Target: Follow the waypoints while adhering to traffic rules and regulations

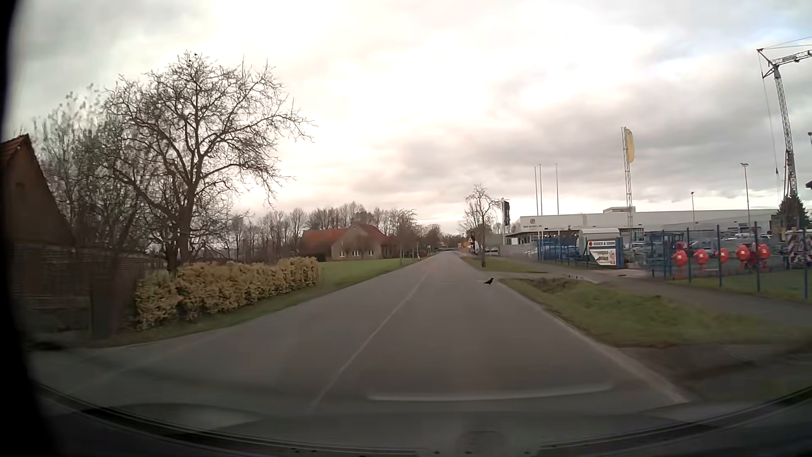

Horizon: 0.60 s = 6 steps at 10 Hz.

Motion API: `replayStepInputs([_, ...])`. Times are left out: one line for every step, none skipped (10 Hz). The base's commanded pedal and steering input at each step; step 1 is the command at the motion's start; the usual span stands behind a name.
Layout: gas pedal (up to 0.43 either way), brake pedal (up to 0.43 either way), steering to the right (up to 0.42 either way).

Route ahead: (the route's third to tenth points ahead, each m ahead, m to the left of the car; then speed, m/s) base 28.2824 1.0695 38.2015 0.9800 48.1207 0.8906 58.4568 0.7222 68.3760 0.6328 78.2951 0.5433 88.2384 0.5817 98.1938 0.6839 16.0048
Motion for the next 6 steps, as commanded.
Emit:
replayStepInputs([0.098, 0.0, -0.006])
replayStepInputs([0.138, 0.0, -0.002])
replayStepInputs([0.138, 0.0, 0.001])
replayStepInputs([0.15, 0.0, 0.006])
replayStepInputs([0.15, 0.0, 0.011])
replayStepInputs([0.157, 0.0, 0.013])
